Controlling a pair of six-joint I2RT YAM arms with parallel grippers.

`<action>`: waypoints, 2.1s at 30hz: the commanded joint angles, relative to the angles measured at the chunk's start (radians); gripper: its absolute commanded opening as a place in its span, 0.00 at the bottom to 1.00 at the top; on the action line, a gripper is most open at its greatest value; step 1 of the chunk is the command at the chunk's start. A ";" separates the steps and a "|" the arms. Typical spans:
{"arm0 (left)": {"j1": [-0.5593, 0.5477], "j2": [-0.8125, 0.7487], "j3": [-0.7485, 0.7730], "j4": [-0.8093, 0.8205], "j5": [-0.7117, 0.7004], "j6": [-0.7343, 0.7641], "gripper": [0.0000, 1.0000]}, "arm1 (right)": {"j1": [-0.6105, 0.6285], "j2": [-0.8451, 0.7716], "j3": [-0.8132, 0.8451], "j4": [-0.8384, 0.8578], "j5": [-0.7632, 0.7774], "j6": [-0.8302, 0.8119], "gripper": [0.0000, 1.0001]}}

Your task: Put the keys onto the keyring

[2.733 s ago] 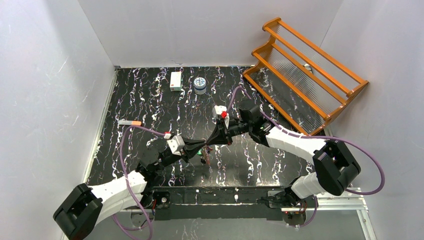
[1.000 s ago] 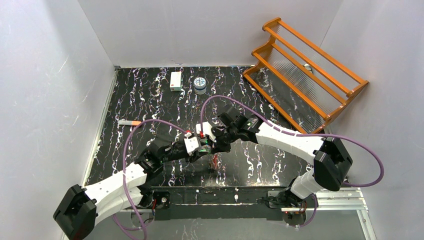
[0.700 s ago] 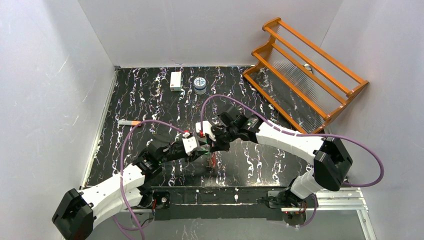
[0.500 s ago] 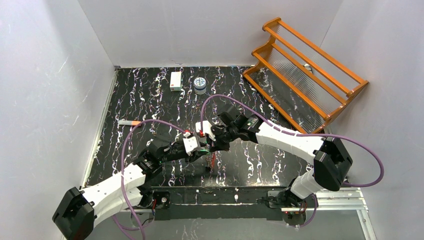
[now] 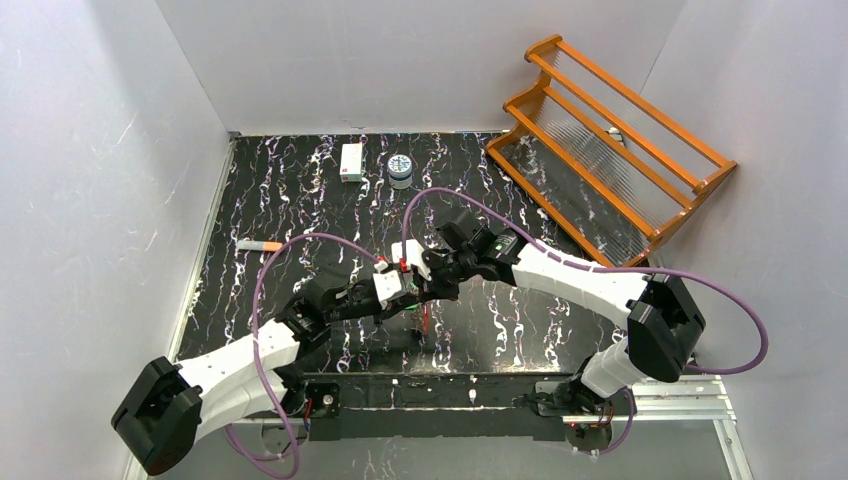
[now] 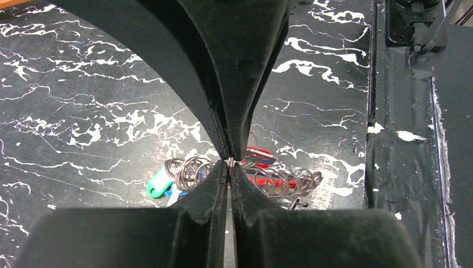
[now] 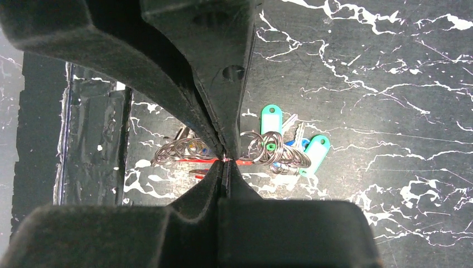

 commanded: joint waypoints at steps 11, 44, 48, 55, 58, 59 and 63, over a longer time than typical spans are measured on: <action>-0.004 -0.083 0.001 0.026 -0.079 -0.031 0.00 | -0.034 -0.075 -0.067 0.184 -0.025 0.082 0.35; -0.005 -0.178 -0.277 0.703 -0.209 -0.210 0.00 | -0.214 -0.125 -0.203 0.698 -0.453 0.643 0.53; -0.004 -0.172 -0.272 0.703 -0.203 -0.215 0.00 | -0.181 -0.090 -0.176 0.633 -0.412 0.618 0.46; -0.005 -0.186 -0.280 0.703 -0.204 -0.221 0.00 | -0.176 -0.071 -0.158 0.570 -0.359 0.577 0.27; -0.004 -0.188 -0.281 0.703 -0.204 -0.222 0.00 | -0.176 -0.064 -0.151 0.553 -0.360 0.570 0.14; -0.005 -0.186 -0.282 0.703 -0.205 -0.221 0.00 | -0.175 -0.061 -0.150 0.549 -0.362 0.569 0.11; -0.005 -0.184 -0.280 0.703 -0.204 -0.221 0.00 | -0.176 -0.053 -0.154 0.547 -0.370 0.568 0.01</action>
